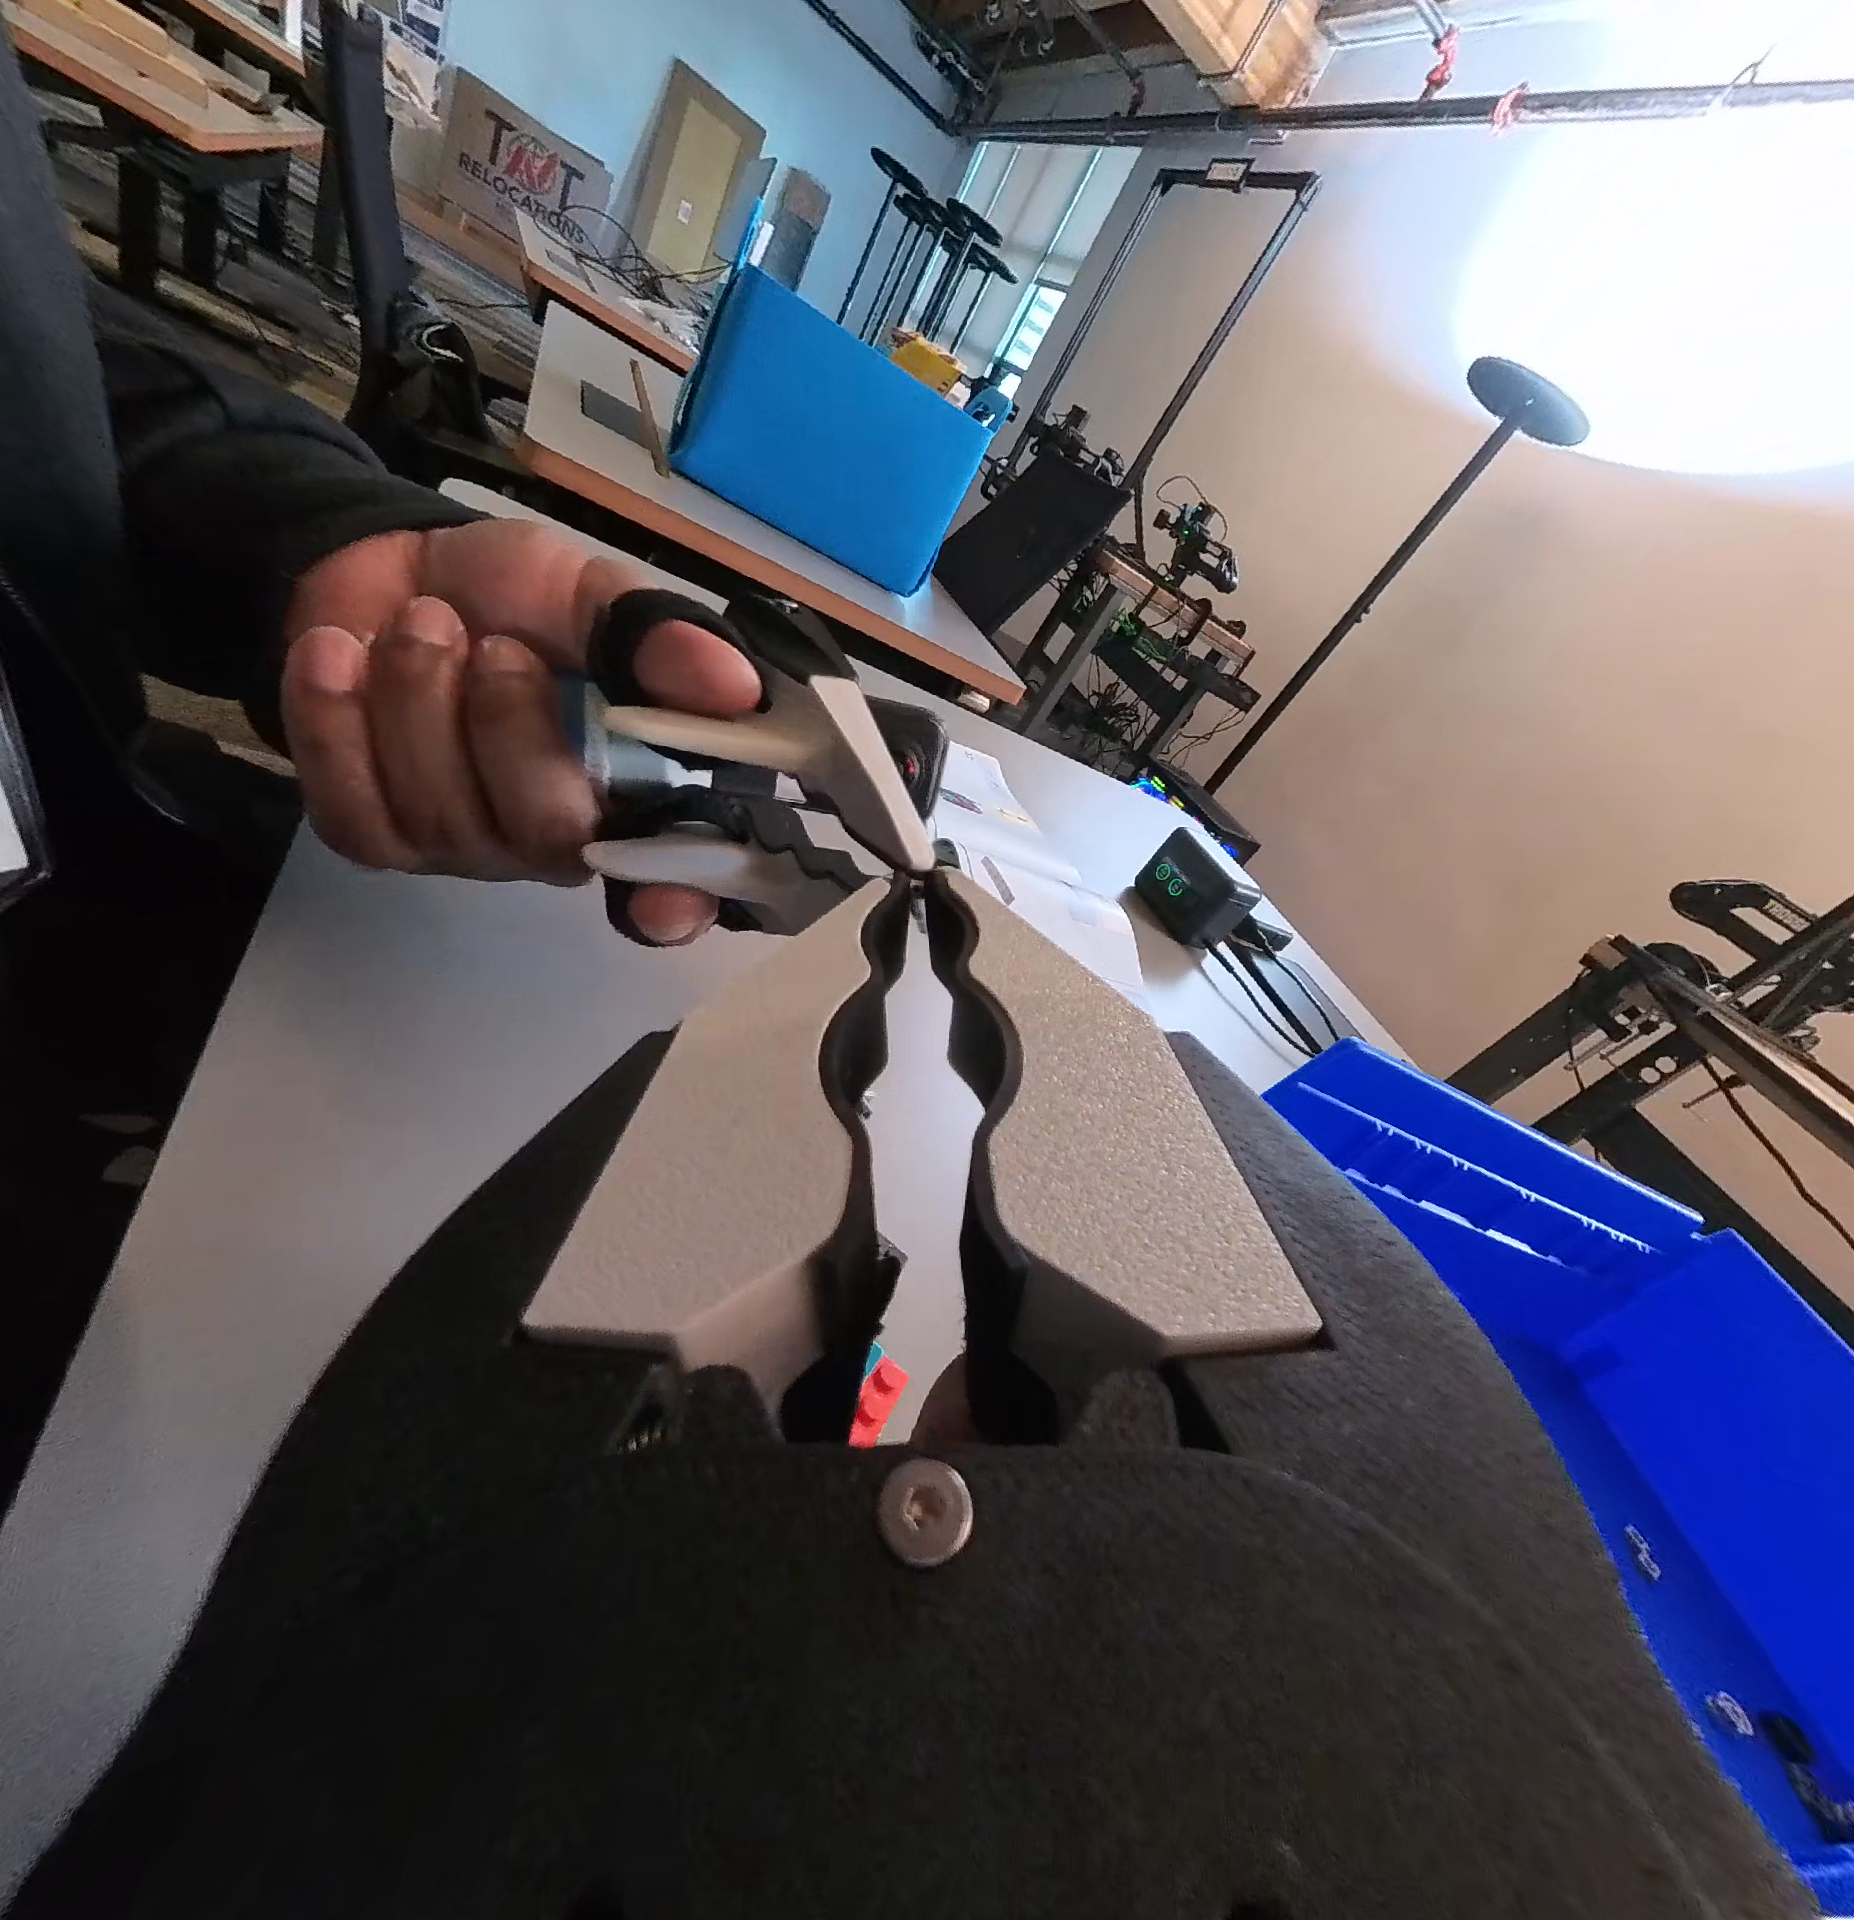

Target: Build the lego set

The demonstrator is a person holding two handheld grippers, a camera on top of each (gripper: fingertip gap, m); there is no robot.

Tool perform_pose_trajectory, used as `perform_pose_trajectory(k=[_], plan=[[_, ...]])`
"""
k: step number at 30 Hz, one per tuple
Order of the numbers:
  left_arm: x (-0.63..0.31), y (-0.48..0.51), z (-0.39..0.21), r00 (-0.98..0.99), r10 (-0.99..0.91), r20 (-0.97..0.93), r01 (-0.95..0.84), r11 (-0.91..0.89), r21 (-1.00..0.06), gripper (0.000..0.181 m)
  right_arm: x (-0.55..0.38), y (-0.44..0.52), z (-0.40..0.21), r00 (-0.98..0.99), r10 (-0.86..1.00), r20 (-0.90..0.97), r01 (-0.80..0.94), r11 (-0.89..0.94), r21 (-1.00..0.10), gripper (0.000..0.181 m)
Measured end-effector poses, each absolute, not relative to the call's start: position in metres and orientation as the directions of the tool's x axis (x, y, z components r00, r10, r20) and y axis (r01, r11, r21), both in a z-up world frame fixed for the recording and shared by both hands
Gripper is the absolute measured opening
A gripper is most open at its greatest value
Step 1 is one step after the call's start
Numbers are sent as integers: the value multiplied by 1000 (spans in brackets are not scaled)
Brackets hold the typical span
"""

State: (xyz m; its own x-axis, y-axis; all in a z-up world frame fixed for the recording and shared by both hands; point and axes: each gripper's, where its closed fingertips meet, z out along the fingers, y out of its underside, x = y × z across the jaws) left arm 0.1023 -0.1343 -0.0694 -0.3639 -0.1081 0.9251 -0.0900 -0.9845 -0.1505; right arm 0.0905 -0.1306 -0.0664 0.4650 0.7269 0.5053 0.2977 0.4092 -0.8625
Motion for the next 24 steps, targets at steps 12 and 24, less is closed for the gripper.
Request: perform_pose_trajectory(k=[12, 24], plan=[[102, -129, -70, -340, -186, 922, -29, -978, -208, 4, 90, -130, -66, 470, 713, 521, 291, 432, -854, 4], [97, -129, -69, -128, -729, 673, -98, -666, -740, 3, 94, -133, -61, 467, 770, 434, 225, 372, -901, 23]])
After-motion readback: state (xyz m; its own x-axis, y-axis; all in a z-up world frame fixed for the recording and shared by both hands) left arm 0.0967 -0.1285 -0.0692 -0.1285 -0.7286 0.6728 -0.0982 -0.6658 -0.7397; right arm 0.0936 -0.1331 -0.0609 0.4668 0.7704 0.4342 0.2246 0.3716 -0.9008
